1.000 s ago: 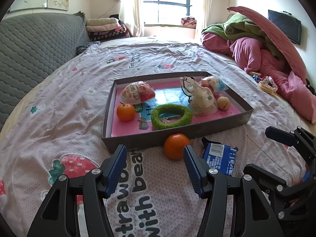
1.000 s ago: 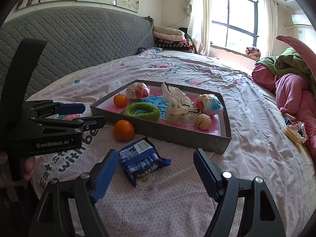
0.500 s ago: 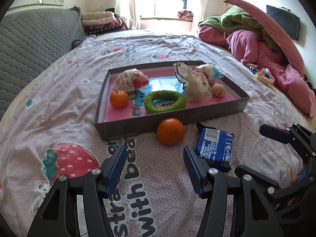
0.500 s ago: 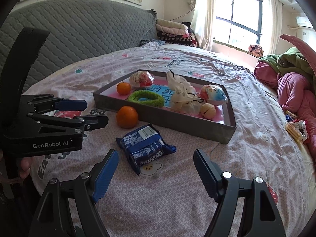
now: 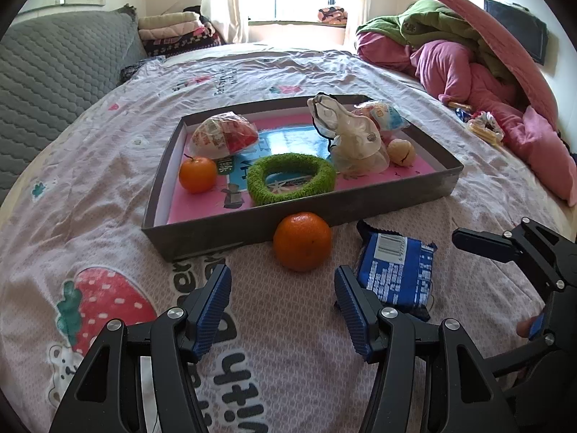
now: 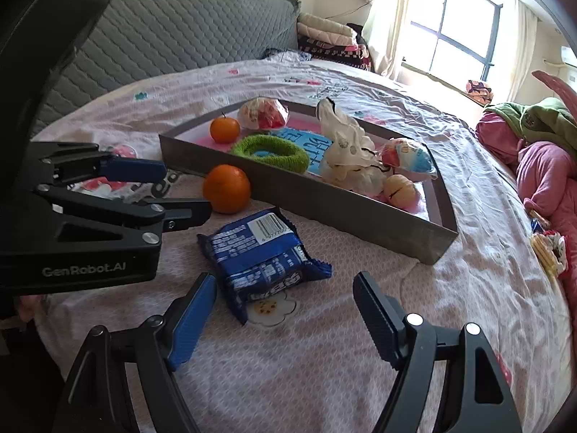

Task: Organize objects
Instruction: 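Move left gripper to the loose orange while right gripper moves to the blue snack packet, then grasp the orange with left gripper while right gripper grasps the blue snack packet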

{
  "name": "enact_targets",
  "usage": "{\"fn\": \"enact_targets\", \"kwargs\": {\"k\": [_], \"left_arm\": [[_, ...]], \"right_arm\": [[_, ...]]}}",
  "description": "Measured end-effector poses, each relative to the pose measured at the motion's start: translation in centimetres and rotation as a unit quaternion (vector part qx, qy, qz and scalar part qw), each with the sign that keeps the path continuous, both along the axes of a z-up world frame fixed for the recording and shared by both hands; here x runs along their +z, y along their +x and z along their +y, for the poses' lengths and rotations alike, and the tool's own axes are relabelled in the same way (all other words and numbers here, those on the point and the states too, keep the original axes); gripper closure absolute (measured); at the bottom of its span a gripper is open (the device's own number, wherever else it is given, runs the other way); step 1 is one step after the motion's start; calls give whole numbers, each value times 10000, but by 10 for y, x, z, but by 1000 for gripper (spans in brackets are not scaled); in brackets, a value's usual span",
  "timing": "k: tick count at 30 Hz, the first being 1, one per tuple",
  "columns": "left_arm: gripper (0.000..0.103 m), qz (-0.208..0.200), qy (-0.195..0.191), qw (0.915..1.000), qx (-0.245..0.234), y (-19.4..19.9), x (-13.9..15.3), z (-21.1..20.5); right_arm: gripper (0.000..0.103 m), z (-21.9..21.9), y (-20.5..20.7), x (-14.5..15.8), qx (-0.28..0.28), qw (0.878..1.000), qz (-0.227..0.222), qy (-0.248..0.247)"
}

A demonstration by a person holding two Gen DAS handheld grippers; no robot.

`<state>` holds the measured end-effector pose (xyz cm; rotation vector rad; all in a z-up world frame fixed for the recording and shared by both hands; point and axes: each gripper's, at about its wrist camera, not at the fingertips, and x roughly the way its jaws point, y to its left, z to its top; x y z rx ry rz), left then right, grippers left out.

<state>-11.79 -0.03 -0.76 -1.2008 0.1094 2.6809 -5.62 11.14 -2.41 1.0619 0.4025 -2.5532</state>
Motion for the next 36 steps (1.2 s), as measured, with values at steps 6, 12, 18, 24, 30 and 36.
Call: {"fn": "enact_targets", "kwargs": {"k": [6,12,18,24,30,36], "left_arm": [[42,-141,41,9999,-32,-14,-6,3],[42,-276,135,9995,-57,-26,-11,2],[40,-405,312,9986,-149,-35,-15,2],[40,-457,480,9975,-242,-42,-18,5],[48,-436,462,9973,-364,-43,-19,12],[66,-348,339,9973,-548,-37,-18,22]], "right_arm": [[25,-7,-14,-5,199,9997,-95,94],[25,-12,-24,-10,377,9990,-162,194],[25,-18,-33,-16,529,9977,-232,367],[47,-20,-30,-15,748,9963,-229,345],[48,-14,-26,-13,686,9969,-275,262],[48,-9,-22,-11,593,9976,-292,209]]}}
